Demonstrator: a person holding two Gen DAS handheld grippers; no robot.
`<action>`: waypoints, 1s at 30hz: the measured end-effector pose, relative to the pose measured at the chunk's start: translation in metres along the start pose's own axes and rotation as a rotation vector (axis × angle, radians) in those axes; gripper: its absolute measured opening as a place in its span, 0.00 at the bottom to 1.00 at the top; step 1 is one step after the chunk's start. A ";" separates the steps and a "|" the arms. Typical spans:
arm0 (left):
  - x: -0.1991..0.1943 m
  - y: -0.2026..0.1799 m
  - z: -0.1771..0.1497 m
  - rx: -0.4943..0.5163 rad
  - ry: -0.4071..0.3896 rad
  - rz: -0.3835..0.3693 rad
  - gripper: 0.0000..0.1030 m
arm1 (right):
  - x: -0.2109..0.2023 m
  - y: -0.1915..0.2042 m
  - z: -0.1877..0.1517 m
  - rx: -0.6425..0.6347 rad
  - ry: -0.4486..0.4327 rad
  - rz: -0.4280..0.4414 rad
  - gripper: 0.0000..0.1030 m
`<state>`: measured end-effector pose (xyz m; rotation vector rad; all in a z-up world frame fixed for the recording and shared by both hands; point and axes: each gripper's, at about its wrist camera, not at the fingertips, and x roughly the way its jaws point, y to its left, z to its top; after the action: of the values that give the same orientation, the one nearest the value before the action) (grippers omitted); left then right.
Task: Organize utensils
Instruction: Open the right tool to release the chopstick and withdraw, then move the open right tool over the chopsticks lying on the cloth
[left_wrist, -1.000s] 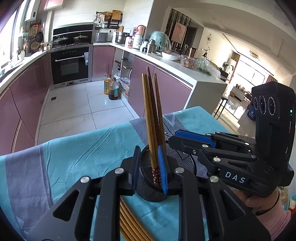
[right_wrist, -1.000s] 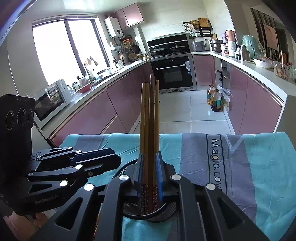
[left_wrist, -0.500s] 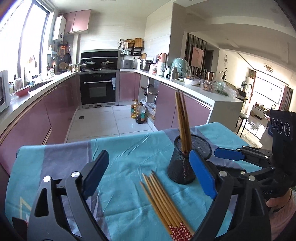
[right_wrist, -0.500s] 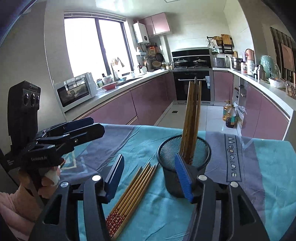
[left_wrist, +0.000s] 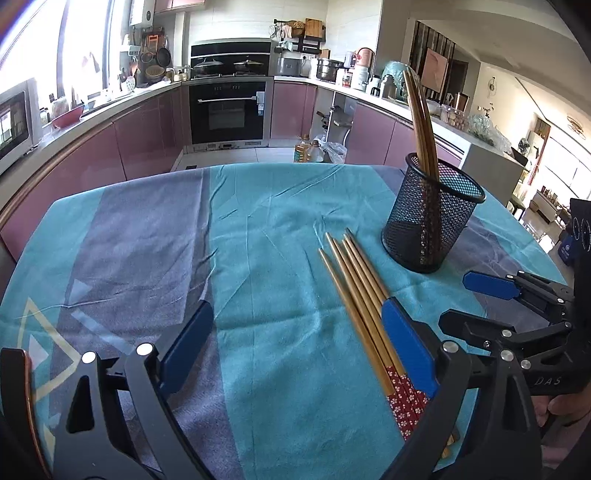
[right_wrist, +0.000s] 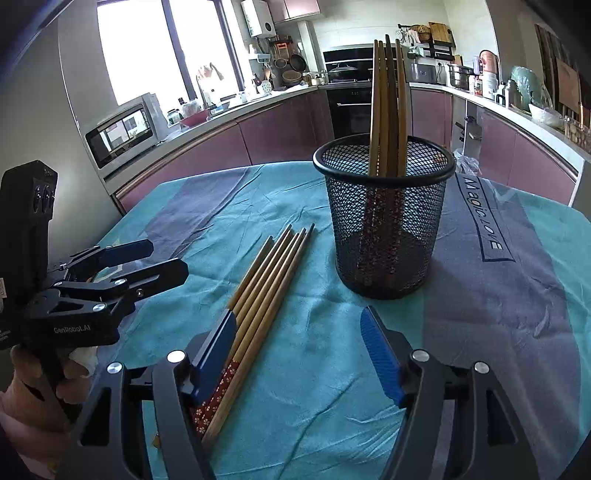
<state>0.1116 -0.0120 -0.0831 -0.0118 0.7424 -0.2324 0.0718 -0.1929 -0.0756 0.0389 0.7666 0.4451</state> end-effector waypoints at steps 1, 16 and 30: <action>0.001 0.000 -0.002 0.006 0.008 0.002 0.88 | 0.001 0.000 0.001 -0.003 0.000 -0.004 0.71; 0.019 -0.011 -0.011 0.061 0.108 0.004 0.82 | 0.020 0.010 -0.004 -0.041 0.074 -0.034 0.61; 0.030 -0.013 -0.010 0.070 0.152 -0.030 0.79 | 0.025 0.006 -0.005 -0.044 0.116 -0.028 0.57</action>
<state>0.1237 -0.0302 -0.1098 0.0619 0.8858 -0.2902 0.0820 -0.1778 -0.0952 -0.0388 0.8698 0.4399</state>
